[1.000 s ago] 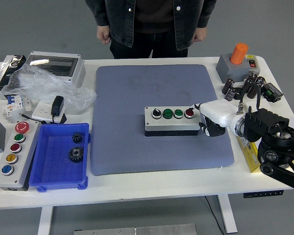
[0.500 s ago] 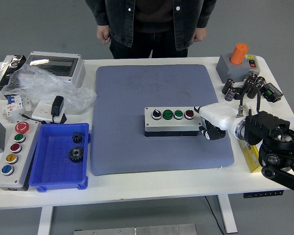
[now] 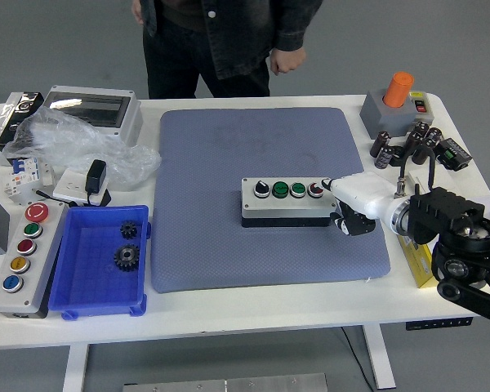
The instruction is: Pick up the button,place it on the desk,press the button,press the button
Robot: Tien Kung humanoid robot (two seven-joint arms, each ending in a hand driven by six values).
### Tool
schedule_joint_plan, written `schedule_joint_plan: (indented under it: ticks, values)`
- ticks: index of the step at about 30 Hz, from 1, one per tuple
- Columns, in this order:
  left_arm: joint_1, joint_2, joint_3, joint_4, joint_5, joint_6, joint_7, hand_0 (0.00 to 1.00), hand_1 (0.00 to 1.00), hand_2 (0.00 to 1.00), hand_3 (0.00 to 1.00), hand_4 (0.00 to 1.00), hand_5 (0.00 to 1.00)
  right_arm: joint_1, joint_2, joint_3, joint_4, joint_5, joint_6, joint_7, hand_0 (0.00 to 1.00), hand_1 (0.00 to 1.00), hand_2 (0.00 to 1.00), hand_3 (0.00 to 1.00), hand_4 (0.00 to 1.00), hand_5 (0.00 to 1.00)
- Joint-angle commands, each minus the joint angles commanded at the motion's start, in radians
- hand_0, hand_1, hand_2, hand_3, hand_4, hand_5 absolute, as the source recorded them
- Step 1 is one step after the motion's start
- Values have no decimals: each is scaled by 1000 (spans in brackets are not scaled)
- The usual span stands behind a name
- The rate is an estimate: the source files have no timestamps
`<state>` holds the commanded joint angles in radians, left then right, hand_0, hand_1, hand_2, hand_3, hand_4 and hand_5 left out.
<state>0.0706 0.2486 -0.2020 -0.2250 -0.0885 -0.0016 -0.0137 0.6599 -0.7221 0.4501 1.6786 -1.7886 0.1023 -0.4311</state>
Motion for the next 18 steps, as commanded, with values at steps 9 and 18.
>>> schedule_joint_plan:
  ticks: [9, 18]
  values:
    - [1, -1, 0, -1, 1, 0, -3, 710, 763, 693, 704, 745, 498, 4, -1, 15, -10, 14, -3, 8, 363, 407, 265, 819, 482, 2]
    - [2, 1, -2, -1, 5, 0, -4, 712, 764, 692, 702, 745, 500, 5, 4, 4, -22, 22, -5, 12, 354, 405, 263, 800, 482, 2]
